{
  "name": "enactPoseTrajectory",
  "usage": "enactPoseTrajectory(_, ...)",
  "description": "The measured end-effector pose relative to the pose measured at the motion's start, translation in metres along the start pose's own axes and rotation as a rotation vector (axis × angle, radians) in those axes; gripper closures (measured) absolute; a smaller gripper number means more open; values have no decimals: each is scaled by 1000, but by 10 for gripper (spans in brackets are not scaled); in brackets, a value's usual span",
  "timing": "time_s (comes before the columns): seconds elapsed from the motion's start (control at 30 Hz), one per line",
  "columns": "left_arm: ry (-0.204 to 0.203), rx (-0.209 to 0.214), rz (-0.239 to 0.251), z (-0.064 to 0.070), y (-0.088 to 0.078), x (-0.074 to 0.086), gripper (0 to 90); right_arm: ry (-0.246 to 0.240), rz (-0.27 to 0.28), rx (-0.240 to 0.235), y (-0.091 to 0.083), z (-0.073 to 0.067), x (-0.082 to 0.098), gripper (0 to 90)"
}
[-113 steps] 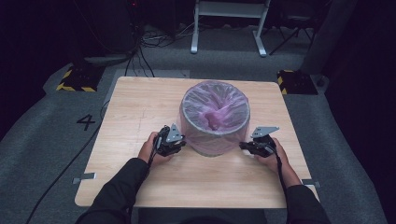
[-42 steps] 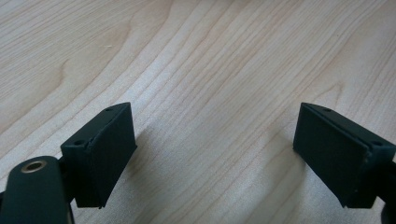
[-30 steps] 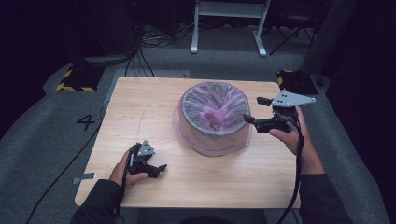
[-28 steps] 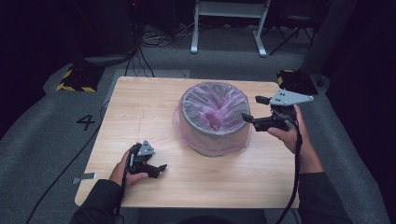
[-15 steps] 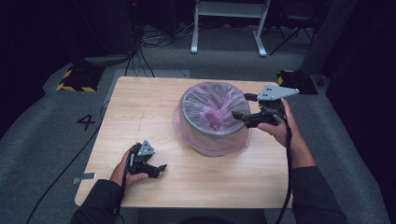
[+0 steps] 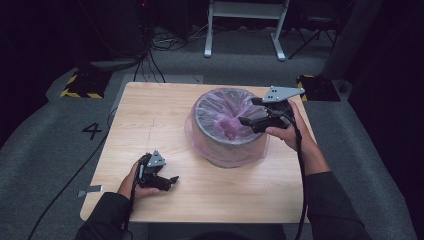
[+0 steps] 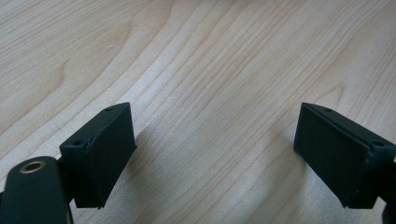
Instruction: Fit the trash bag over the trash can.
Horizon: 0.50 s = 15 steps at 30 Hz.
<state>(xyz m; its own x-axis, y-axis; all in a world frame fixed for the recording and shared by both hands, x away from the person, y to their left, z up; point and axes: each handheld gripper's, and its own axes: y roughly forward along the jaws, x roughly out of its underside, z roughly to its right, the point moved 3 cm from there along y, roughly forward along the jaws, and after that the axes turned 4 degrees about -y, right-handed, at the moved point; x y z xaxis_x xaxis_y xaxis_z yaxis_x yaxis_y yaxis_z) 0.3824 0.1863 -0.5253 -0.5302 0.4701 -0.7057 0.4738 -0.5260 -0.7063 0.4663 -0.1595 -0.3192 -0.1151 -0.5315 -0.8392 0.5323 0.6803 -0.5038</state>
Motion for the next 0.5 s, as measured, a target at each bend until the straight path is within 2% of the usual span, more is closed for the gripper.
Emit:
enactPoseTrajectory(0.17, 0, -1, 0, 0, 0, 0, 124, 16, -9, 7, 11, 1, -1, 203)
enactPoseTrajectory(0.3, 0, 0, 0, 0, 0, 0, 124, 13, -38, -13, 19, 0, -3, 212)
enactPoseTrajectory(0.43, 0, -1, 0, 0, 0, 0, 124, 2, -83, -48, 29, 0, -8, 223)
enactPoseTrajectory(0.5, 0, 0, 0, 0, 0, 0, 124, -7, -113, -47, 35, 0, -10, 220)
